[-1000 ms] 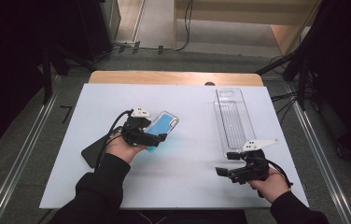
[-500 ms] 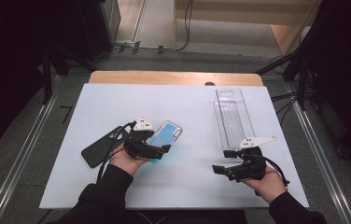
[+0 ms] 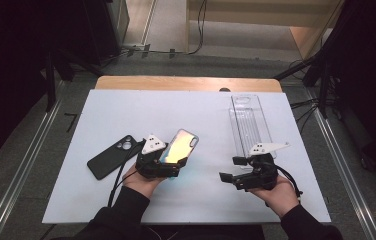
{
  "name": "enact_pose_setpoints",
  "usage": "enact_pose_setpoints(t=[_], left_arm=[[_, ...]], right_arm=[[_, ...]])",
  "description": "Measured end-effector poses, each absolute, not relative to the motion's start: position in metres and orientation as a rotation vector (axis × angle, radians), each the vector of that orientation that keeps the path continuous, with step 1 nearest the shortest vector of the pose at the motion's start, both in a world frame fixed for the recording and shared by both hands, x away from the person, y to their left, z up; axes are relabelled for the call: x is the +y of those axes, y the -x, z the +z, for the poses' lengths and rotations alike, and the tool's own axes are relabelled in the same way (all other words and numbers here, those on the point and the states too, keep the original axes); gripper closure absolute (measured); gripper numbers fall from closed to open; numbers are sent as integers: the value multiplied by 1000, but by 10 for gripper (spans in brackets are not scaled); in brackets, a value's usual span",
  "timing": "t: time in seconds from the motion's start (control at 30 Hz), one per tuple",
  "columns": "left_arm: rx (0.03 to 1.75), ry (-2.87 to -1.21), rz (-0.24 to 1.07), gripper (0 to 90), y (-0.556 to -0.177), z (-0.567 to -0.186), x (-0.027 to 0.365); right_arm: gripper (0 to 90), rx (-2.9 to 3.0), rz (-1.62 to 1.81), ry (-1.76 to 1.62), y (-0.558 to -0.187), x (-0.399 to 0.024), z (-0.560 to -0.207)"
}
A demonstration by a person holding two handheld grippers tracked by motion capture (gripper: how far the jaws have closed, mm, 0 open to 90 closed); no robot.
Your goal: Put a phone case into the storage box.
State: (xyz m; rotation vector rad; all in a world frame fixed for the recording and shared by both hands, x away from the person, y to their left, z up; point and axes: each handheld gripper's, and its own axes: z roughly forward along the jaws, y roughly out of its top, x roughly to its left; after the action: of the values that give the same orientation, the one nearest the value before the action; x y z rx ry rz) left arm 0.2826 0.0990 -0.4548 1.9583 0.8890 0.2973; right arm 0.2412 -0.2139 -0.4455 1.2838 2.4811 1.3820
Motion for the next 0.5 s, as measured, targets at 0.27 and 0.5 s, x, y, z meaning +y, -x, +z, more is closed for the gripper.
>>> enact_pose_setpoints(t=[0.27, 0.5], left_arm=[[849, -1937, 346, 166, -273, -460, 93], [811, -1909, 395, 166, -270, -463, 90]], right_arm=[[147, 2449, 1416, -1302, -249, -204, -439], [147, 2411, 1441, -1317, -256, -196, -433]])
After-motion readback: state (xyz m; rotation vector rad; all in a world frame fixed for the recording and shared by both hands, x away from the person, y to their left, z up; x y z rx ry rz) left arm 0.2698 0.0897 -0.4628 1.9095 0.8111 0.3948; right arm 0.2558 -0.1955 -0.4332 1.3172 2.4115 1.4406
